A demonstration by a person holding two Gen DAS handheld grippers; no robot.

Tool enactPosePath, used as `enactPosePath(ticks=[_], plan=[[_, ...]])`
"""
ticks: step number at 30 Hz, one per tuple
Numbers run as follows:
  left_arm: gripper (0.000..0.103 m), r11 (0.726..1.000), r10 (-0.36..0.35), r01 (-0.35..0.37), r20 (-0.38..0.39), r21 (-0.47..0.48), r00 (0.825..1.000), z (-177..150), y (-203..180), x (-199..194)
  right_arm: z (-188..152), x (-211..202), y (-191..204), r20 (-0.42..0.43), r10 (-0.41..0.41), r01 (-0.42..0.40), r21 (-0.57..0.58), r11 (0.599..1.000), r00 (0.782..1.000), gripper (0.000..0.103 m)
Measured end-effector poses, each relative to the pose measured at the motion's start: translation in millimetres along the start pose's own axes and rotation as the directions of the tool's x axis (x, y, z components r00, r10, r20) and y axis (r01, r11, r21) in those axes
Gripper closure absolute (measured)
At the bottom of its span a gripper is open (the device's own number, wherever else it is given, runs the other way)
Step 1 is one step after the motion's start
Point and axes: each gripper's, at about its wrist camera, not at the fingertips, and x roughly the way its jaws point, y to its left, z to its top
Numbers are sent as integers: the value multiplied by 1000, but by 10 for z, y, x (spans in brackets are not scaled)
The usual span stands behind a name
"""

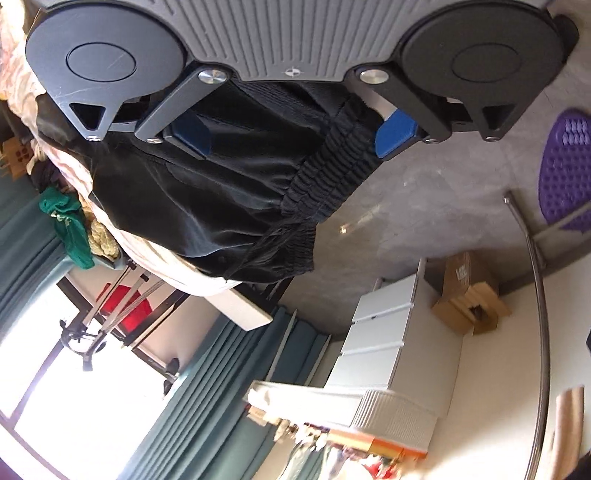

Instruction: Fold clothes

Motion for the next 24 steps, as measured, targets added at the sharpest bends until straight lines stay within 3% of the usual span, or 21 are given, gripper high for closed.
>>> enactPosePath(ticks=[5, 8, 15, 24], plan=[[0, 973, -43, 10, 140, 232, 989, -75, -790, -248, -128, -267, 414, 29, 130, -124, -167, 978, 991, 25], [0, 952, -115, 64, 156, 299, 981, -172, -1240, -331, -296, -387, 623, 6, 212, -205, -230, 951, 977, 25], [0, 868, -272, 196, 108, 455, 956, -672, -2305, -173, -774, -573, 1107, -86, 332, -337, -419, 843, 939, 25], [0, 781, -377, 322, -6, 536, 926, -1243, -3192, 338, -987, -668, 1270, -151, 409, -430, -459, 778, 900, 25]])
